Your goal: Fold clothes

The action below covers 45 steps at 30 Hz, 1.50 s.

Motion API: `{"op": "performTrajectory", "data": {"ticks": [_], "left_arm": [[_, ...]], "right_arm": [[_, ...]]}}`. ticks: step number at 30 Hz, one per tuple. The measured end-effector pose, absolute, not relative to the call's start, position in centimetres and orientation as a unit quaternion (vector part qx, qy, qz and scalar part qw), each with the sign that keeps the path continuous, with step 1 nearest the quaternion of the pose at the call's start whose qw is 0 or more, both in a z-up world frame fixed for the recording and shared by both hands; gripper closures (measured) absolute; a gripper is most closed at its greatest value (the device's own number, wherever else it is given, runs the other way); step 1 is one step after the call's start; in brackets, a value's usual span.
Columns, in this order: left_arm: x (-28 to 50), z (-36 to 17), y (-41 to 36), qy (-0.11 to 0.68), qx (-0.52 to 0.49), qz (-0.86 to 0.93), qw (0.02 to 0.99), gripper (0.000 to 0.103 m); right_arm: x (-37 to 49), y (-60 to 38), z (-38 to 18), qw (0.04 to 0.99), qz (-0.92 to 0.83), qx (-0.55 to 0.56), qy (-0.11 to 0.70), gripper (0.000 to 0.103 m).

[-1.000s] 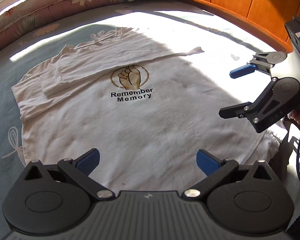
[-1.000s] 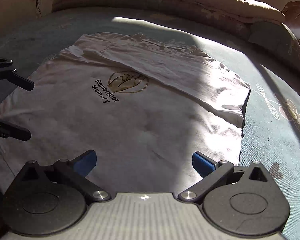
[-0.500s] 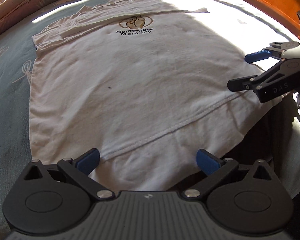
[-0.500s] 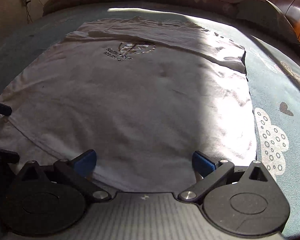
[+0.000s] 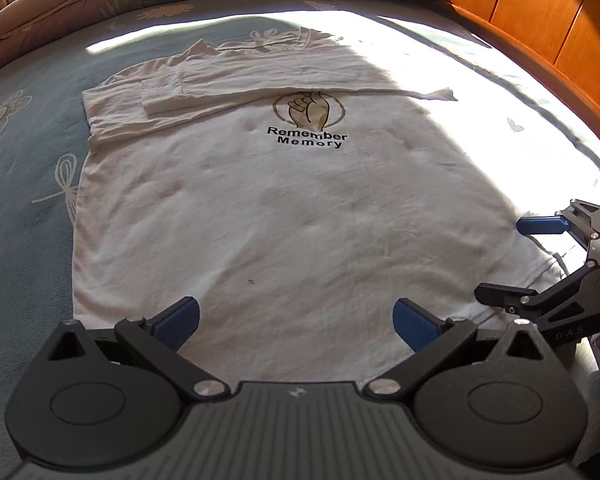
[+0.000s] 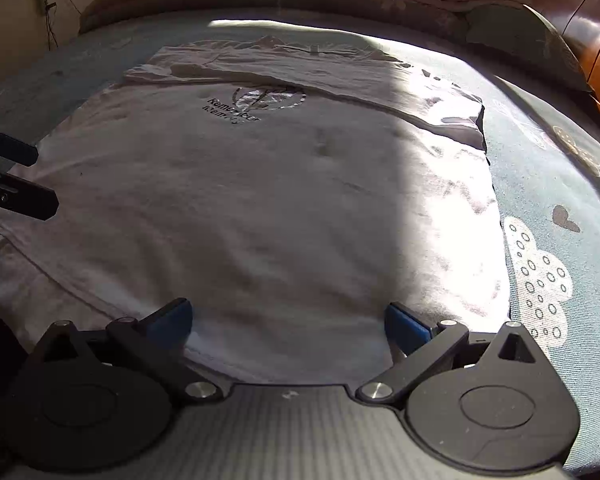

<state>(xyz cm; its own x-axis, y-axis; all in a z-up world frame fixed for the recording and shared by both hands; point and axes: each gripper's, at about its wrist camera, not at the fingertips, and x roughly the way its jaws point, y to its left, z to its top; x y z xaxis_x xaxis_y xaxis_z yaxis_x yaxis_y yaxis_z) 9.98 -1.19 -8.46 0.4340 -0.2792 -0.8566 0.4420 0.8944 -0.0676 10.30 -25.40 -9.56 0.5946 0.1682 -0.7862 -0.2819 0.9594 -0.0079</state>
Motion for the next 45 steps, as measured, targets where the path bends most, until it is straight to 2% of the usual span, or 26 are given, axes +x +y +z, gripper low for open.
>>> {"op": "performTrajectory", "data": {"ticks": [2, 9, 17, 23, 28, 36, 43, 45], "left_arm": [[9.4, -9.9, -1.0, 0.487, 0.097, -0.212, 0.841, 0.001], [8.5, -9.9, 0.5, 0.473, 0.086, -0.230, 0.846, 0.001], [9.0, -9.6, 0.7, 0.480, 0.075, -0.231, 0.843, 0.001], [10.9, -5.4, 3.8, 0.477, 0.004, -0.230, 0.848, 0.001], [12.3, -2.8, 5.6, 0.472, -0.016, -0.230, 0.851, 0.001], [11.0, -8.9, 4.5, 0.547, -0.025, -0.235, 0.803, 0.001], [13.6, -5.8, 5.9, 0.494, -0.076, -0.246, 0.830, 0.001], [14.8, -6.2, 6.2, 0.500, -0.101, -0.251, 0.822, 0.001]], "right_arm": [[9.7, -25.9, -9.3, 0.885, 0.134, -0.066, 0.440, 0.000], [6.3, -29.8, -8.2, 0.871, 0.143, -0.076, 0.464, 0.000], [7.1, -30.6, -4.8, 0.897, 0.141, -0.062, 0.415, 0.000], [9.8, -23.3, -7.0, 0.876, 0.226, -0.113, 0.412, 0.000], [9.7, -22.0, -9.2, 0.869, 0.236, -0.127, 0.416, 0.000], [7.5, -24.5, -9.7, 0.884, 0.228, -0.099, 0.395, 0.000], [7.4, -24.4, -9.8, 0.888, 0.221, -0.097, 0.391, 0.000], [7.4, -24.4, -9.8, 0.889, 0.220, -0.096, 0.390, 0.000]]}}
